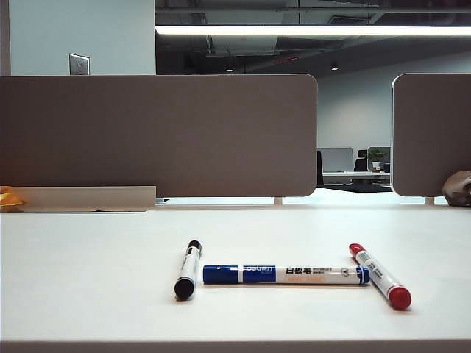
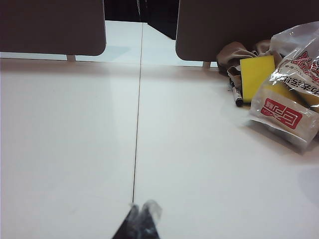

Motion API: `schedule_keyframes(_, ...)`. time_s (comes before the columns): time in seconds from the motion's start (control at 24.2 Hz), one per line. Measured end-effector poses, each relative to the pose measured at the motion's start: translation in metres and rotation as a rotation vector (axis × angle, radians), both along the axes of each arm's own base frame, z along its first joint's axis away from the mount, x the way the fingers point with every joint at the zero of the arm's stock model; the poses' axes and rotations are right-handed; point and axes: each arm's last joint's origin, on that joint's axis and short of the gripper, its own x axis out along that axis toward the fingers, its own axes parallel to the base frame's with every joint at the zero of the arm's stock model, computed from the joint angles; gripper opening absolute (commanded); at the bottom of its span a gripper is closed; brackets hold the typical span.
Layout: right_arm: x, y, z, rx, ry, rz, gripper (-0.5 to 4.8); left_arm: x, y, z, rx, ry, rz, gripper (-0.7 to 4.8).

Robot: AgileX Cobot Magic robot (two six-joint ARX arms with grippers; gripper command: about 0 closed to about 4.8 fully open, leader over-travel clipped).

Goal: Pick up the markers one by one and line them up horizontally in a straight line on the table.

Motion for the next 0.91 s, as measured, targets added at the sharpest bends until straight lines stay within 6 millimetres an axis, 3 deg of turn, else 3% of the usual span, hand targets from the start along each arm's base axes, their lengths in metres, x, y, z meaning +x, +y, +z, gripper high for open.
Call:
schedule_keyframes(0.5, 0.0, 0.0002, 0.0, 0.008, 0.0, 0.007, -0.01, 0.0, 0.0, 0.0, 0.0, 0.0, 0.0, -0.05)
schedule_keyframes(0.91, -0.0004, 0.0008, -0.0051, 0.191, 0.045, 0.012, -0.01, 0.0, 0.0, 0.0001, -0.042, 0.002, 0.007, -0.06)
